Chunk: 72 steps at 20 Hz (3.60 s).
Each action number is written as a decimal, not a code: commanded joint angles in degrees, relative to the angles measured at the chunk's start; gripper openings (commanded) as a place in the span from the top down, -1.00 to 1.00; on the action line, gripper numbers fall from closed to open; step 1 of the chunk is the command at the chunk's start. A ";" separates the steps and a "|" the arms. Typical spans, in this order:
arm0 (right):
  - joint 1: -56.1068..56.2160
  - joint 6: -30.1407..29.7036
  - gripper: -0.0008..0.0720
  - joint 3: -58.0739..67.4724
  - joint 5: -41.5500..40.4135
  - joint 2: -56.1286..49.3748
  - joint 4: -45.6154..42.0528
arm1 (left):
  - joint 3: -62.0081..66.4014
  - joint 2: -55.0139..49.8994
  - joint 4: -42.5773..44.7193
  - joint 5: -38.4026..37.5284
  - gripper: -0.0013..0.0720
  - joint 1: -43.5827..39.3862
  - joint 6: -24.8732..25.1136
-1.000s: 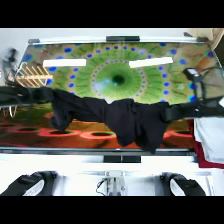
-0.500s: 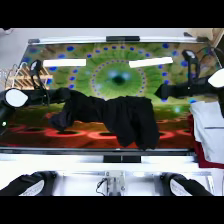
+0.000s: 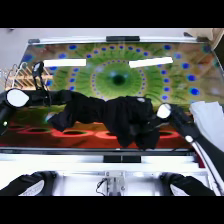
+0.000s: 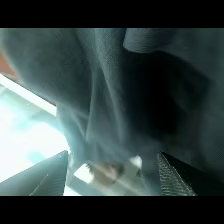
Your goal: Fold the shirts.
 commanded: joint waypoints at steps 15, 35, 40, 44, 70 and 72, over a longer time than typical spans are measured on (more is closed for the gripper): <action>-3.28 1.11 0.78 50.86 -7.67 18.73 -19.56 | 50.07 0.52 15.41 -16.28 0.79 -0.04 7.69; -6.99 15.34 0.78 40.00 36.22 14.45 -44.72 | 55.52 -12.61 5.20 2.19 0.79 -1.07 -0.37; -14.43 16.61 0.78 9.40 25.53 12.92 -35.34 | 55.54 -32.89 -6.99 1.95 0.79 -8.39 1.60; -22.01 15.72 0.78 -3.69 18.27 12.92 -27.21 | 55.54 -45.42 -14.14 -2.60 0.79 -16.00 1.57; -12.98 8.09 -0.75 59.76 4.70 -43.95 3.15 | 15.91 -29.53 -7.54 -15.26 -0.91 -2.54 -6.67; -12.35 8.07 -0.75 59.76 4.68 -45.83 3.17 | 15.93 -30.69 -7.56 -14.12 -0.91 -3.74 -6.62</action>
